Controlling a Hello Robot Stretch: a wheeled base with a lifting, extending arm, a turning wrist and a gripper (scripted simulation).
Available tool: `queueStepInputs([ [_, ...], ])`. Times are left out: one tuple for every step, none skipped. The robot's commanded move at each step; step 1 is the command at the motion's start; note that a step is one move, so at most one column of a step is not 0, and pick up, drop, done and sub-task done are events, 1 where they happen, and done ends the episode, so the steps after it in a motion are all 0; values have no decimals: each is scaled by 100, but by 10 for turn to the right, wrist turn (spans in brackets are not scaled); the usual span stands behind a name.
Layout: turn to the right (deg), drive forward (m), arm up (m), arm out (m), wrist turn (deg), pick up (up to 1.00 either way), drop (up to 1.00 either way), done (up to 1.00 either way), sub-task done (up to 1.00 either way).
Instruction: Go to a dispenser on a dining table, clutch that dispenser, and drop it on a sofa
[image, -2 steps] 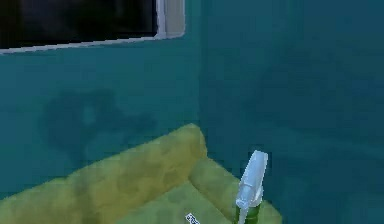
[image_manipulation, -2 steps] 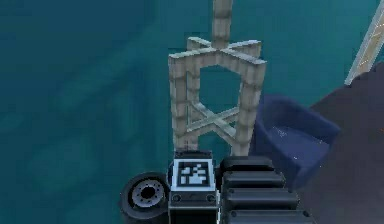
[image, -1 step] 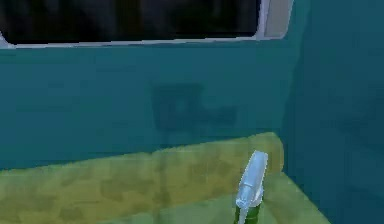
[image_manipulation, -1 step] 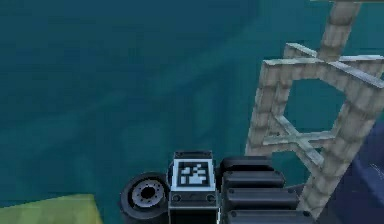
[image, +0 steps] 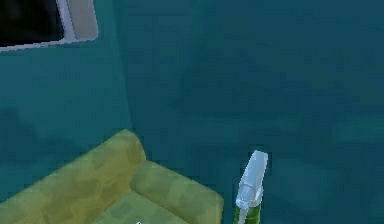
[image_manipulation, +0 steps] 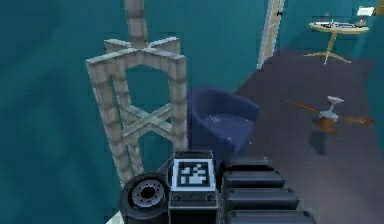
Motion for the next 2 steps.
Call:
queueStepInputs([
  [300,0,0,0,0,0,0,0,0],
  [-450,0,0,0,0,0,0,0,0],
])
